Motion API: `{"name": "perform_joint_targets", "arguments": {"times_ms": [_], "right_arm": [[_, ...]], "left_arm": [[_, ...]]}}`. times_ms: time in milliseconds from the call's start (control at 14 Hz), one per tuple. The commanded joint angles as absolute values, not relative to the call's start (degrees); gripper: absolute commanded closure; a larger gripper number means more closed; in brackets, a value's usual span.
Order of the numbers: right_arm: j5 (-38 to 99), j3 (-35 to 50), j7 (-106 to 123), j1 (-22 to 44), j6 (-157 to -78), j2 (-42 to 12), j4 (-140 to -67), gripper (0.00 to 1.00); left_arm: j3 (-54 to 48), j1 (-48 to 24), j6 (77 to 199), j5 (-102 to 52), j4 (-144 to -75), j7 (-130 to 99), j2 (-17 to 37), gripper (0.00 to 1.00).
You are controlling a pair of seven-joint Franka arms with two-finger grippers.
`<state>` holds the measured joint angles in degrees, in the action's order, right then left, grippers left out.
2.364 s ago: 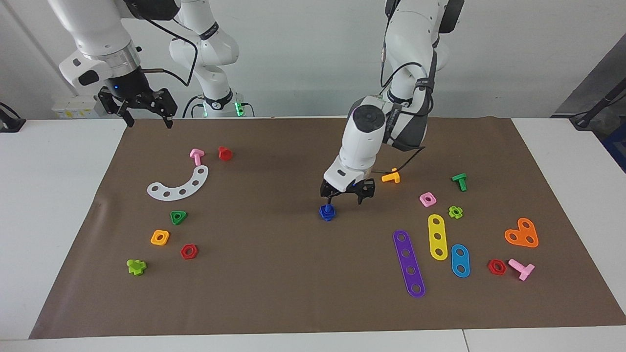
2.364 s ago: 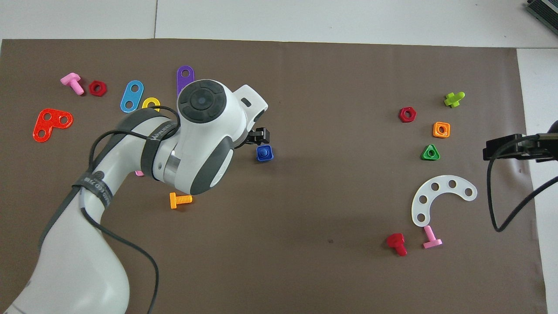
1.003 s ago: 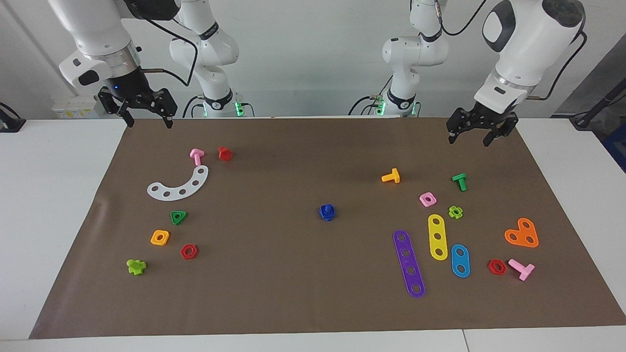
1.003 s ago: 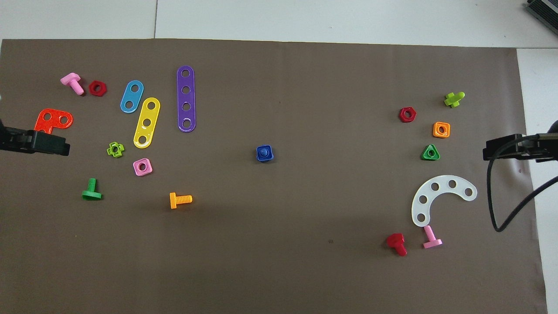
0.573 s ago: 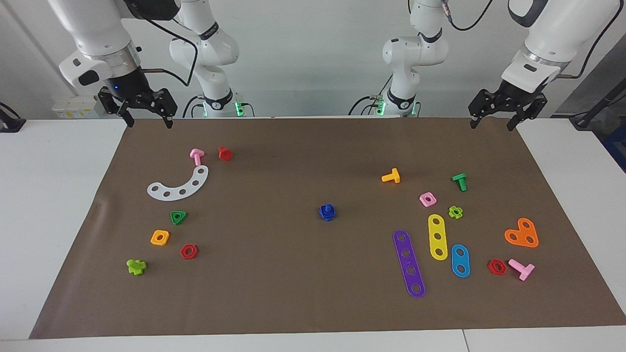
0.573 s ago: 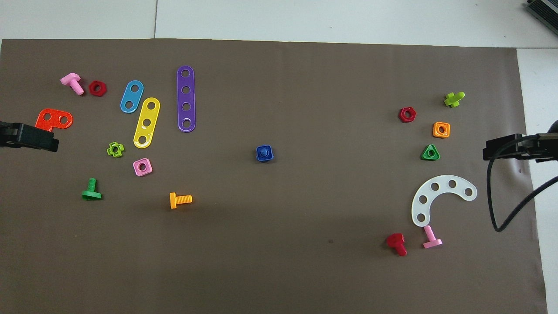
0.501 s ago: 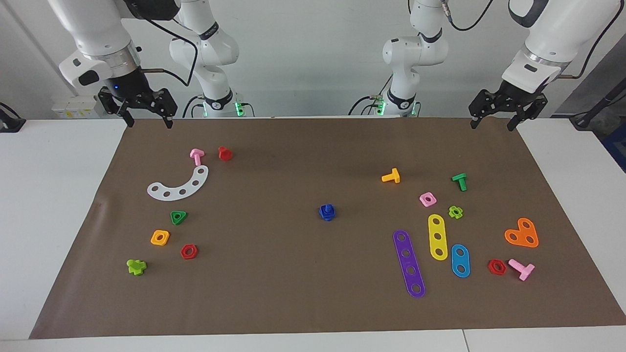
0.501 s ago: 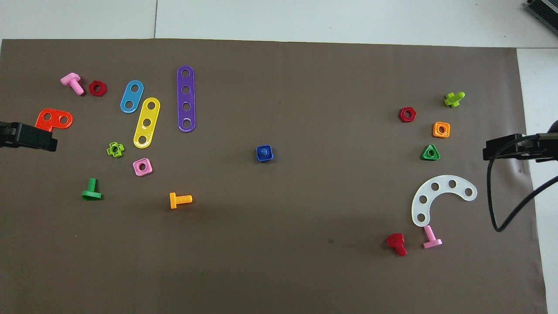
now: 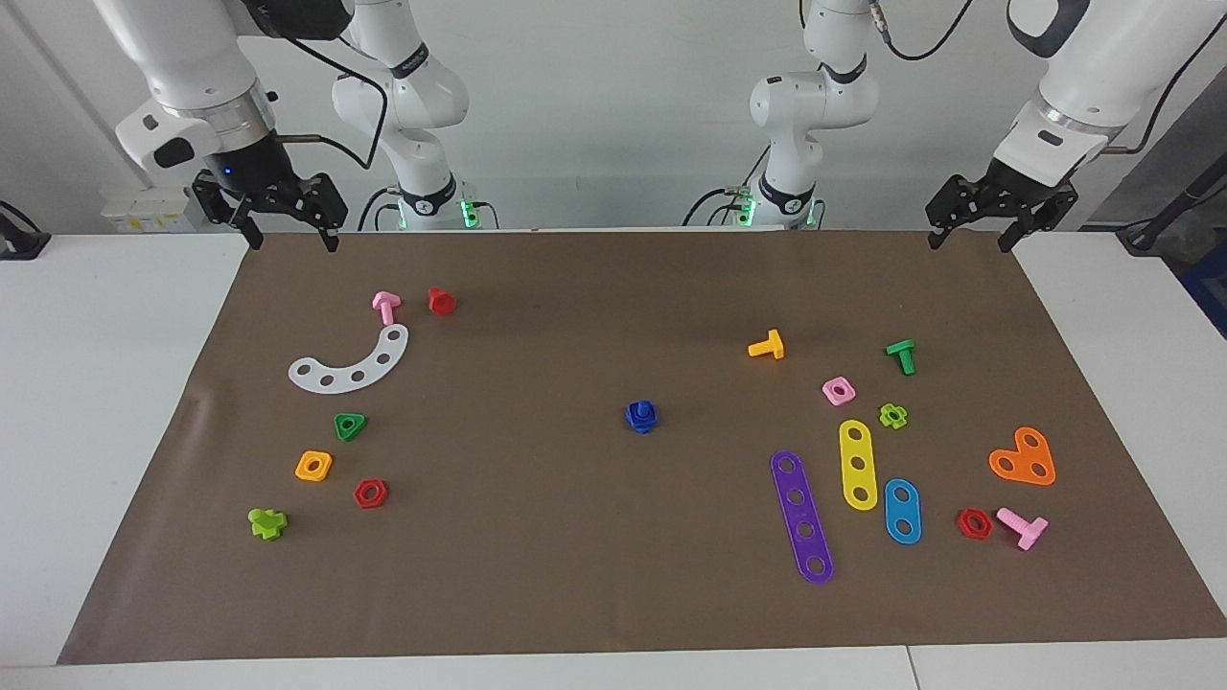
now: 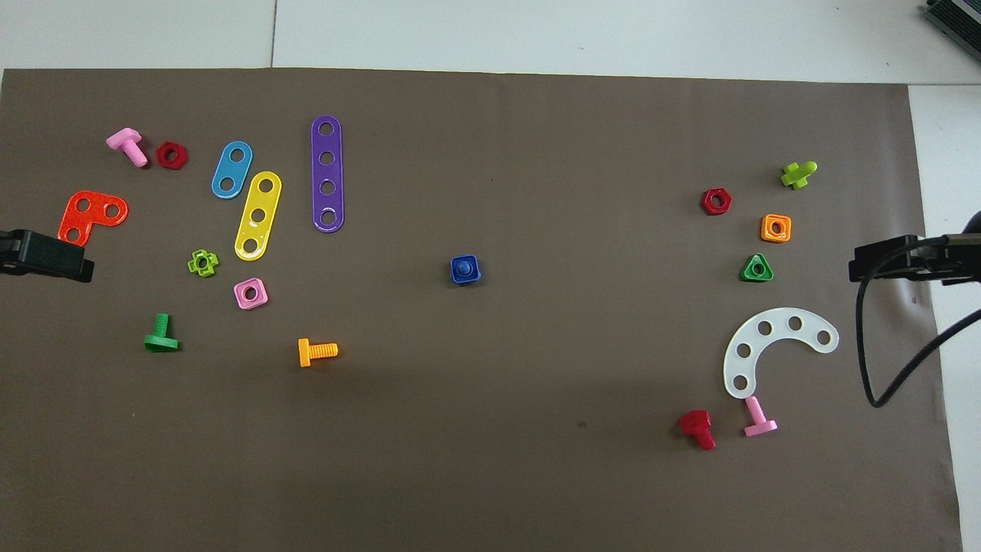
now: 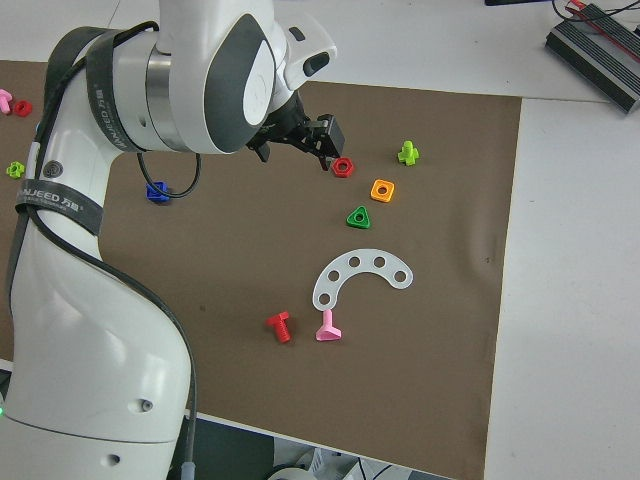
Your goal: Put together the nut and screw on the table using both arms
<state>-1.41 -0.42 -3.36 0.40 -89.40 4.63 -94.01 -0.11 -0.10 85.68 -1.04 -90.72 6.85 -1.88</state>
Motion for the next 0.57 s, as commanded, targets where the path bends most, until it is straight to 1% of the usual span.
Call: {"name": "perform_joint_targets", "arguments": {"times_ms": [0,501], "right_arm": [[-1.32,-0.26,-2.29,0.09,-88.68,5.36,-94.22,0.00],[-1.32,-0.26,-2.29,0.09,-88.68,5.36,-94.22,0.00]], "left_arm": [[-0.62,0.62,86.13,-0.44,-93.34,6.94,-4.13,0.00],[-0.70,0.53,87.71,-0.35,-93.34,6.94,-4.04,0.00]]}}
